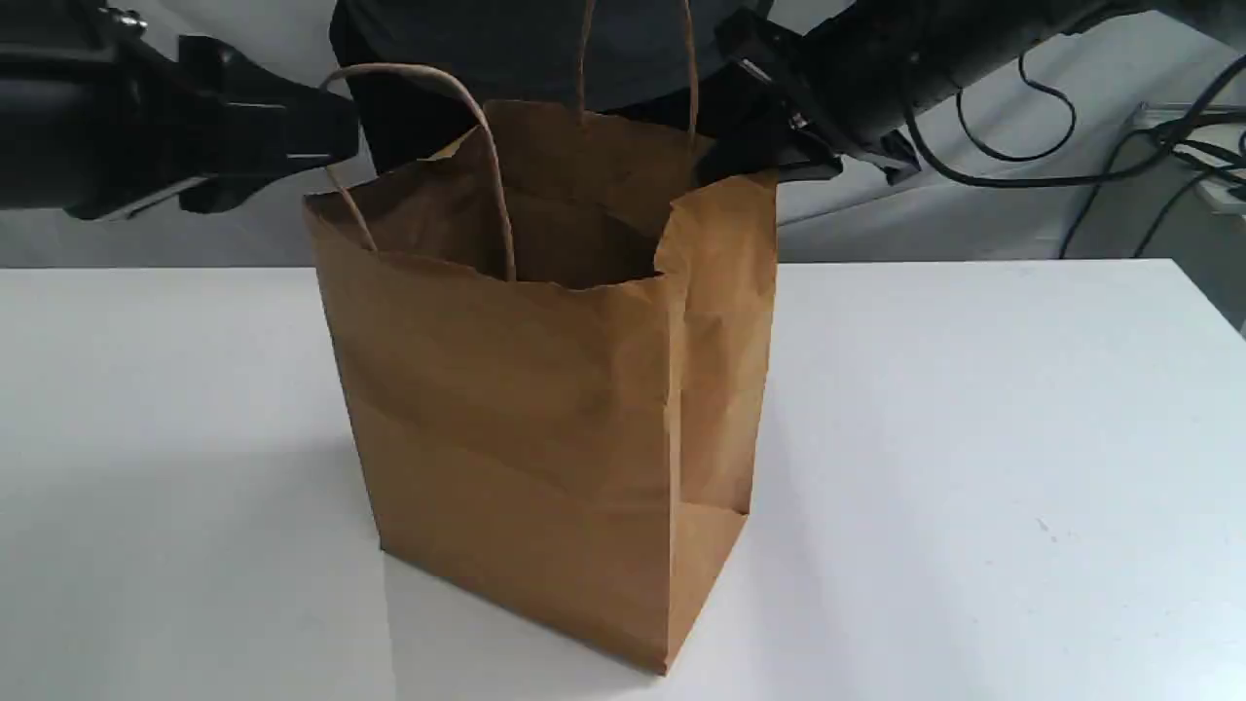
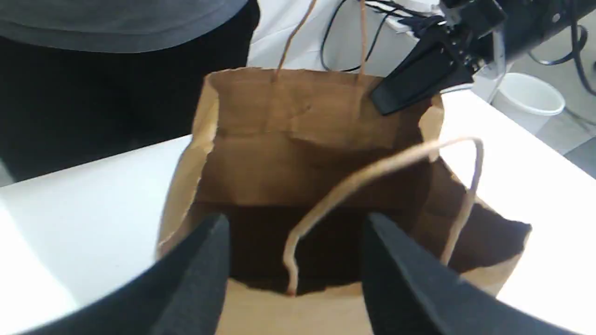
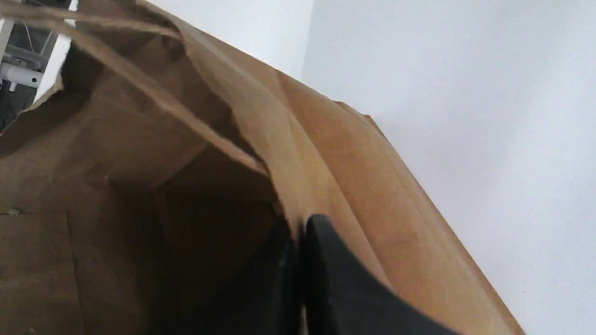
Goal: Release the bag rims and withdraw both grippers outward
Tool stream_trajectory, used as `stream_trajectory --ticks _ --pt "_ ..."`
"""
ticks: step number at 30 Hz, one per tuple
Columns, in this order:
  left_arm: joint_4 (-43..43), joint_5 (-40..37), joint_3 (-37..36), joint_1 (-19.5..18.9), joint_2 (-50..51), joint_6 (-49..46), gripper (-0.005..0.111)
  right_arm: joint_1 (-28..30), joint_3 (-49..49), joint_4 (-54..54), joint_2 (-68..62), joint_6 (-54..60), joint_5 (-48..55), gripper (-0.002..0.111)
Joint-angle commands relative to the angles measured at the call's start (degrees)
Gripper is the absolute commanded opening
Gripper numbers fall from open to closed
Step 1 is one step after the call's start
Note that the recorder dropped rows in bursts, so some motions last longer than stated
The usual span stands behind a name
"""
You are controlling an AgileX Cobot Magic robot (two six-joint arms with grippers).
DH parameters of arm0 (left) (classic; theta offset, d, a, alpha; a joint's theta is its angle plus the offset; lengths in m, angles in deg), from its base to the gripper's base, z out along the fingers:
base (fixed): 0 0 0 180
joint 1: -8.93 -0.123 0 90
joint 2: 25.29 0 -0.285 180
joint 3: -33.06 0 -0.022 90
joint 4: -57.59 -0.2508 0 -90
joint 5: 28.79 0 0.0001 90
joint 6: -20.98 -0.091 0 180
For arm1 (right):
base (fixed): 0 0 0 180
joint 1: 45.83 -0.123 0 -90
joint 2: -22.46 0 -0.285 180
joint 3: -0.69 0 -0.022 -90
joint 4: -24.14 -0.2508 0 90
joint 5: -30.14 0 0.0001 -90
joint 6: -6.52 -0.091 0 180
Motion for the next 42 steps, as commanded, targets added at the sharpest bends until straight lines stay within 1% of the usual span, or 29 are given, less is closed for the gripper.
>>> stream_trajectory --ticks 1,4,7,9,12,16,26,33,35,37,41,42 --pt "-7.4 -1.8 -0.4 -0.1 -2.9 7.5 0.047 -0.1 -0.3 -0.4 0.1 0.3 -0.1 0.009" --pt "-10.4 -3.0 -0.4 -0.1 -4.8 10.5 0.047 -0.1 -0.3 -0.4 0.1 0.3 -0.1 0.022" --pt "-10.6 -4.1 -0.4 -0.1 -5.7 10.6 0.047 -0.1 -0.3 -0.4 0.1 0.3 -0.1 0.033" --pt "-10.6 -4.9 -0.4 -0.1 -5.8 10.6 0.047 -0.1 -0.3 -0.4 0.1 0.2 -0.1 0.038" --pt "-11.3 -6.3 -0.4 -0.1 -5.8 10.6 0.047 -0.1 -0.3 -0.4 0.2 0.2 -0.1 0.043" --pt "-11.4 -6.9 -0.4 -0.1 -5.8 11.3 0.047 -0.1 -0.3 -0.4 1.0 0.2 -0.1 0.046" --pt "-11.9 -6.9 -0.4 -0.1 -5.8 11.8 0.047 0.0 -0.3 0.3 4.0 0.2 -0.1 0.046" --pt "-12.4 -7.4 -0.4 -0.1 -7.2 11.9 0.046 0.0 -0.3 6.5 7.5 0.2 -0.1 0.045" --pt "-12.4 -8.0 -0.4 -0.1 -8.1 12.1 0.044 0.0 -0.3 7.7 8.8 0.4 -0.1 0.042" --pt "-12.8 -8.6 -0.4 -0.1 -9.2 12.1 0.039 0.0 -0.3 9.5 10.6 0.4 -0.1 0.032" --pt "-16.0 -10.0 -0.4 -0.1 -12.2 12.1 0.019 0.0 -0.3 13.7 14.6 0.4 -0.1 0.001" --pt "-16.8 -10.3 -0.4 -0.1 -13.1 12.2 0.011 0.0 -0.3 15.4 15.7 0.2 -0.1 0.0"
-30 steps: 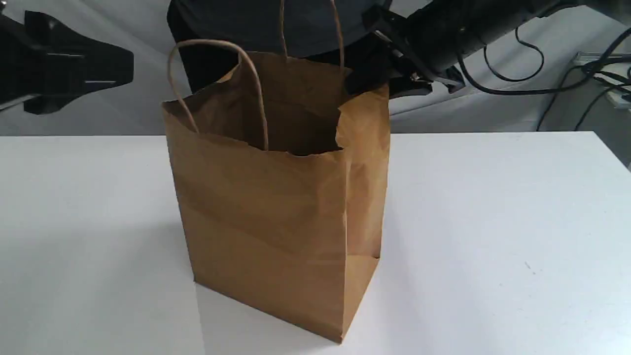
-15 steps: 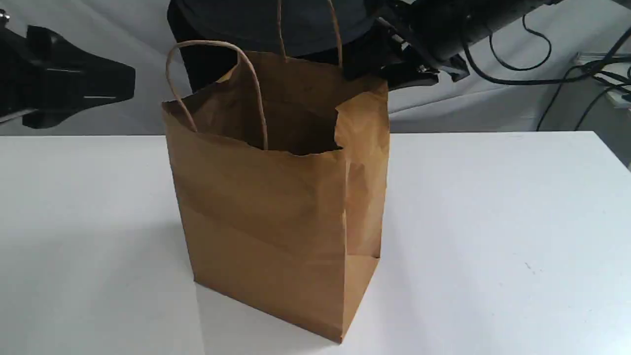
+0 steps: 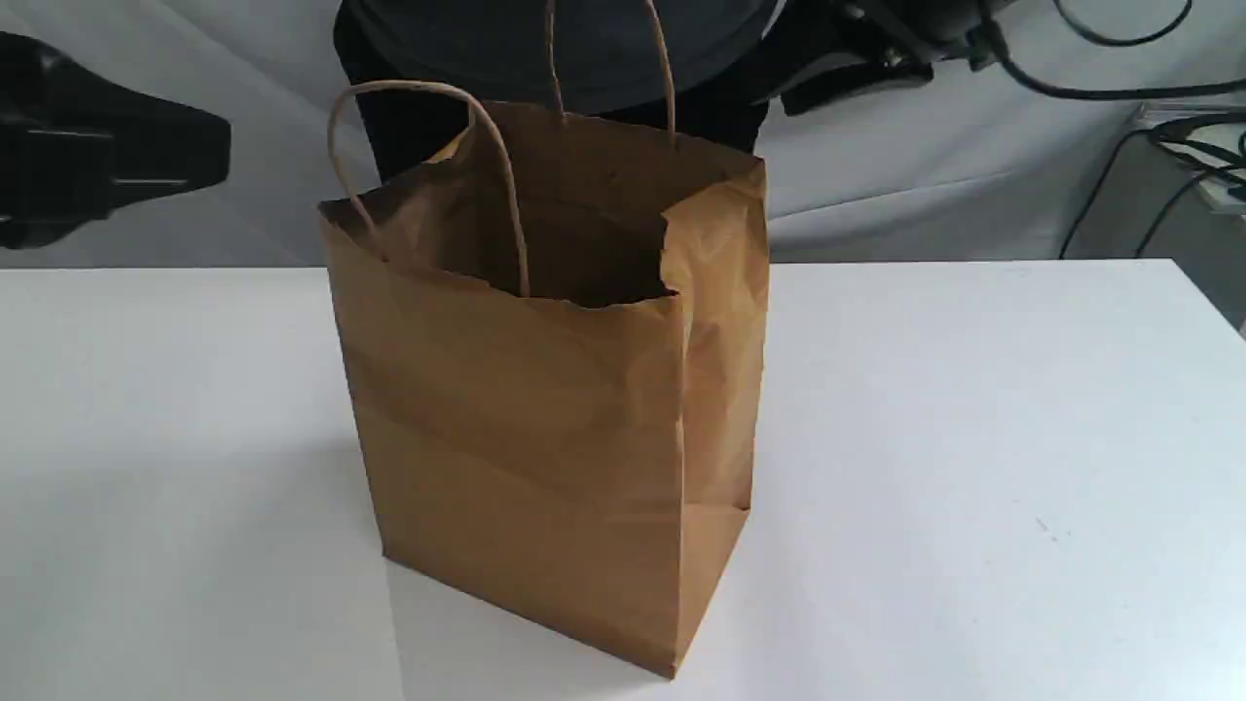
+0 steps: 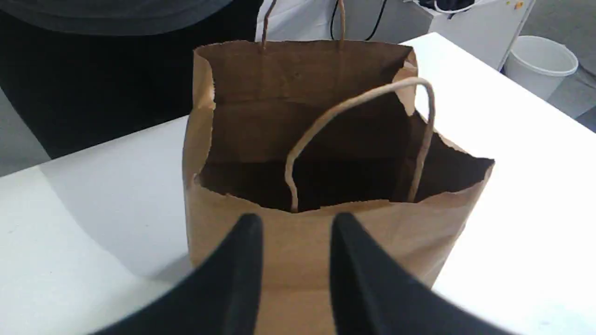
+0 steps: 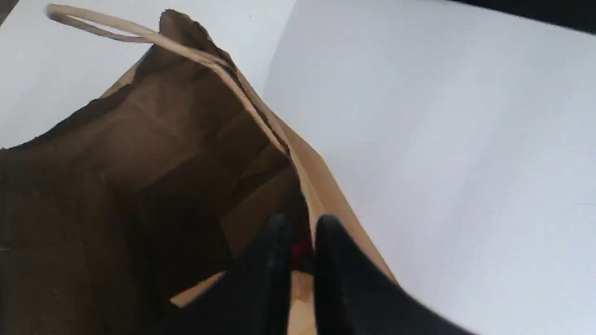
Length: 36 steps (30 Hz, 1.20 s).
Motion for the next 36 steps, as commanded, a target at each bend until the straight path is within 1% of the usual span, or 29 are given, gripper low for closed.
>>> stream_trajectory --ticks 1,2,5,8,11,14,17,21,25,26,28,32,34,36 --pt "-2.7 -0.8 -0.1 -0.1 -3.3 1.0 0.005 0.0 -0.3 4.9 4.3 -0.1 -0.3 0.0" --pt "-3.5 -0.8 -0.1 -0.1 -4.1 1.0 0.0 0.0 -0.3 6.4 5.2 -0.3 -0.3 0.0" --pt "-4.5 0.2 -0.2 -0.1 -7.3 2.4 0.0 0.0 -0.3 10.8 8.7 -0.7 -0.3 0.0" --pt "-6.2 2.8 -0.4 -0.1 -10.1 5.1 0.0 0.0 -0.3 12.4 12.1 -0.4 -0.3 0.0" --pt "-6.3 10.1 -3.0 -0.1 -13.7 5.2 0.0 0.0 1.0 12.4 16.0 0.5 -0.3 0.0" --pt "-5.0 17.3 -7.7 -0.1 -17.5 5.2 0.0 0.0 5.3 12.4 21.0 1.7 -5.5 0.0" --pt "-2.8 24.2 -13.9 -0.1 -21.0 5.2 0.0 0.0 12.0 12.4 26.2 3.3 -12.4 0.0" --pt "-1.6 32.6 -21.2 -0.1 -25.0 5.2 0.0 0.0 24.9 12.8 34.2 4.4 -21.0 0.0" --pt "-0.1 38.1 -26.5 -0.1 -28.1 5.2 0.0 0.0 42.2 12.8 43.6 6.3 -35.4 0.0" --pt "0.0 39.3 -27.4 -0.1 -28.8 5.2 0.0 0.0 44.9 12.8 45.1 6.9 -38.7 0.0" --pt "0.3 42.0 -29.5 -0.1 -30.1 5.2 0.0 -0.1 54.5 12.8 50.3 8.0 -47.3 0.0" --pt "0.6 45.0 -32.2 -0.1 -32.0 5.2 0.0 -0.1 69.6 12.8 58.5 8.8 -58.9 0.0" --pt "0.8 45.3 -33.9 -0.1 -33.0 5.2 0.0 -0.1 76.5 12.8 62.3 8.9 -64.3 0.0" --pt "0.8 45.3 -35.5 -0.1 -33.8 5.2 0.0 -0.1 81.6 12.8 65.0 9.1 -69.2 0.0"
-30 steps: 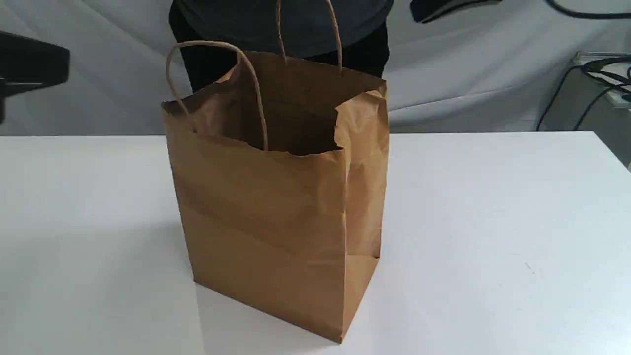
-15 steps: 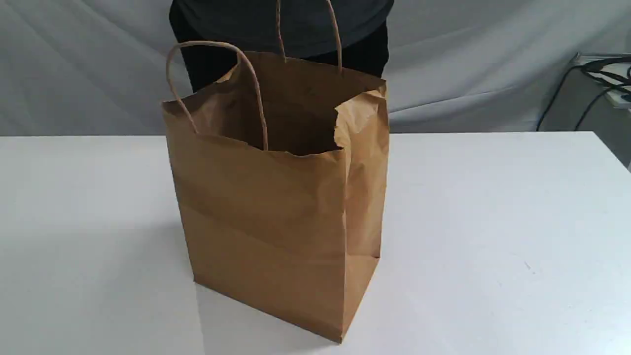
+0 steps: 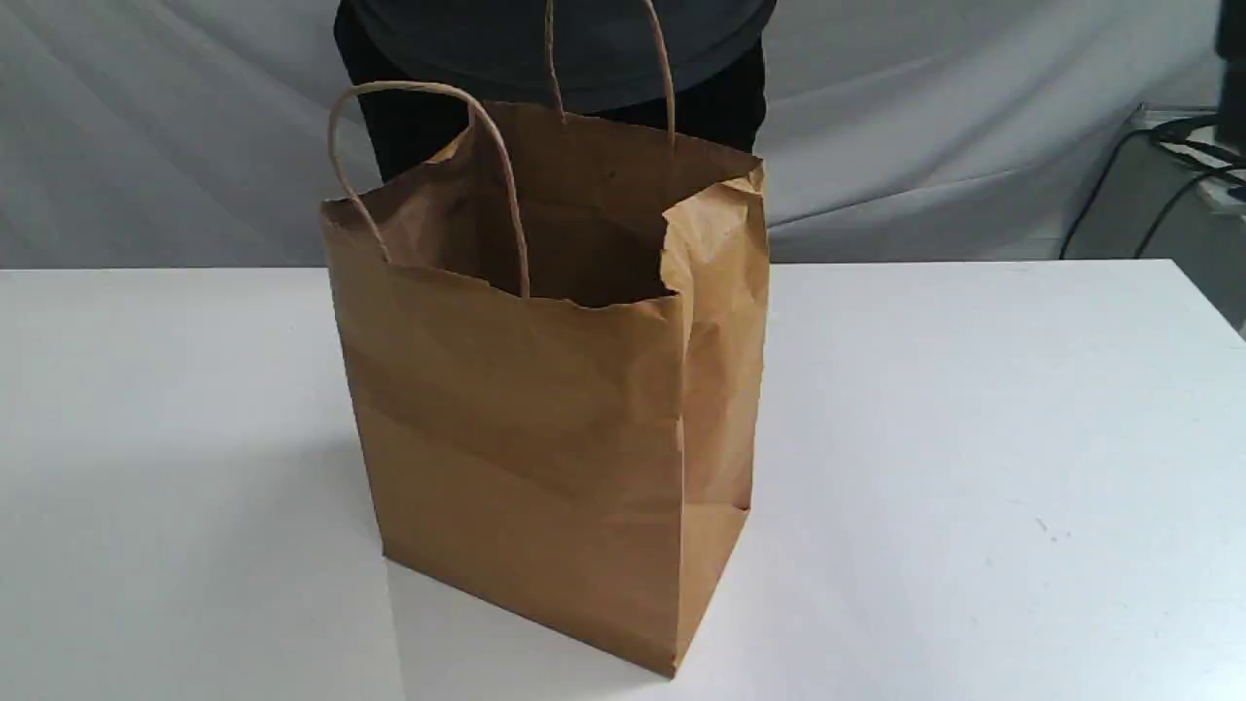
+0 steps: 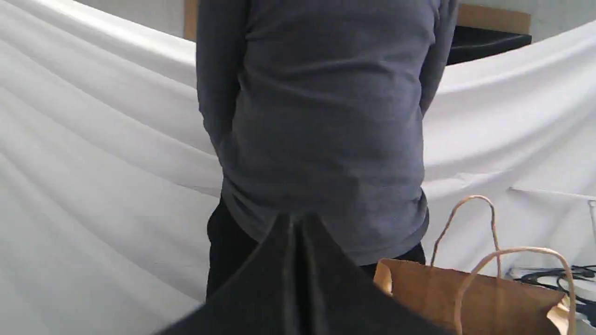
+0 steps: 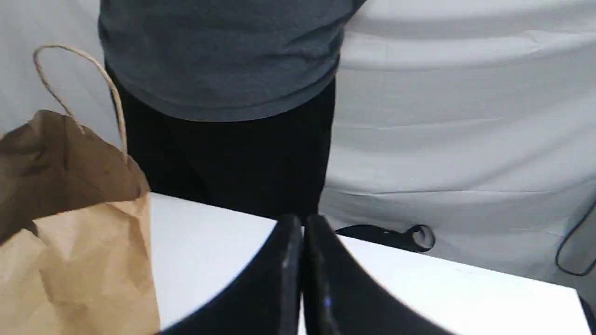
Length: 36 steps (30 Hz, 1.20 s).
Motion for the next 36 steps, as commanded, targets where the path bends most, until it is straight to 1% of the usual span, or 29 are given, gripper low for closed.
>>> stream_trajectory --ticks 1,4,8,32,36 --pt "0.7 1.1 -2.8 -0.1 -1.5 0.7 0.0 -0.1 10.5 0.2 5.7 0.8 -10.6 0.0" --pt "0.7 1.8 -4.7 -0.1 -1.7 0.7 0.0 -0.1 16.2 0.2 9.1 0.8 -15.7 0.0" --pt "0.7 2.0 -5.8 -0.1 -1.7 0.7 0.0 -0.1 19.4 0.2 11.2 0.8 -16.2 0.0" --pt "0.7 1.6 -5.7 -0.1 -1.7 0.5 0.0 -0.1 19.5 0.2 11.7 0.1 -16.4 0.0" --pt "0.7 1.6 -5.7 -0.1 -1.7 0.5 0.0 -0.1 19.5 -1.5 12.2 -2.5 -14.1 0.0"
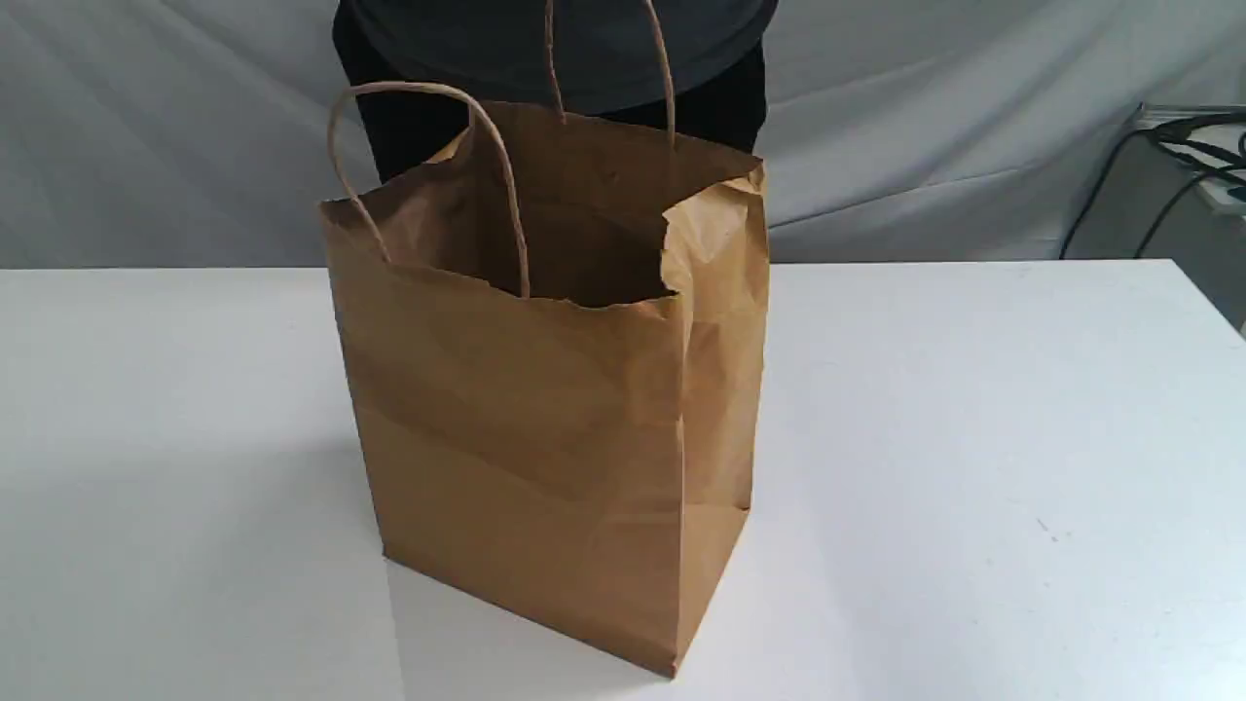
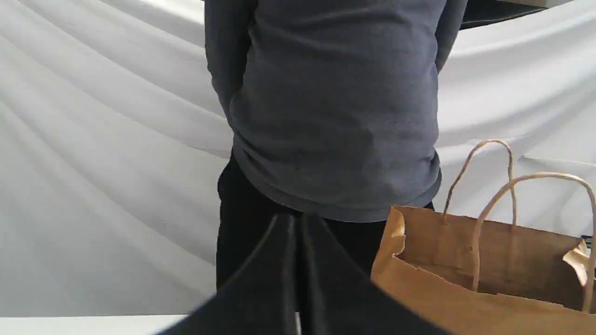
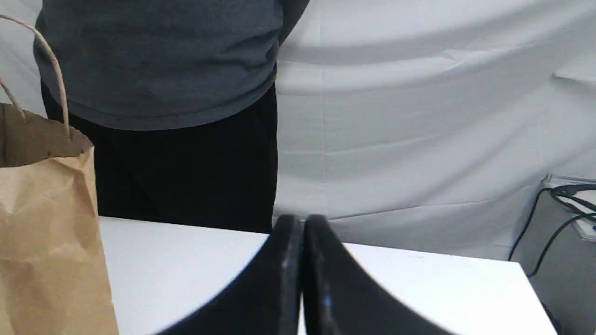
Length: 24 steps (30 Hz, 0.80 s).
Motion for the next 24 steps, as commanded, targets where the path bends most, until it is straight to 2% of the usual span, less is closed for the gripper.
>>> stream_trajectory --ticks 1,5,16,24 --pt "0.3 0.6 -0.2 -0.1 -0.3 0.4 0.0 -0.1 0.6 -1.1 1.2 -1.9 1.2 0.0" --pt "0.3 0.8 -0.2 -0.1 -0.3 0.4 0.0 -0.1 3.1 -1.0 5.8 -2.2 0.9 0.0" --pt "0.0 0.8 -0.2 -0.1 -0.3 0.4 0.0 0.0 17.9 2.9 26.0 -2.8 -2.4 0.0" --pt "0.0 0.8 -0.2 -0.1 -0.3 0.4 0.0 6.1 22.9 2.8 35.2 -6.3 -2.3 0.0"
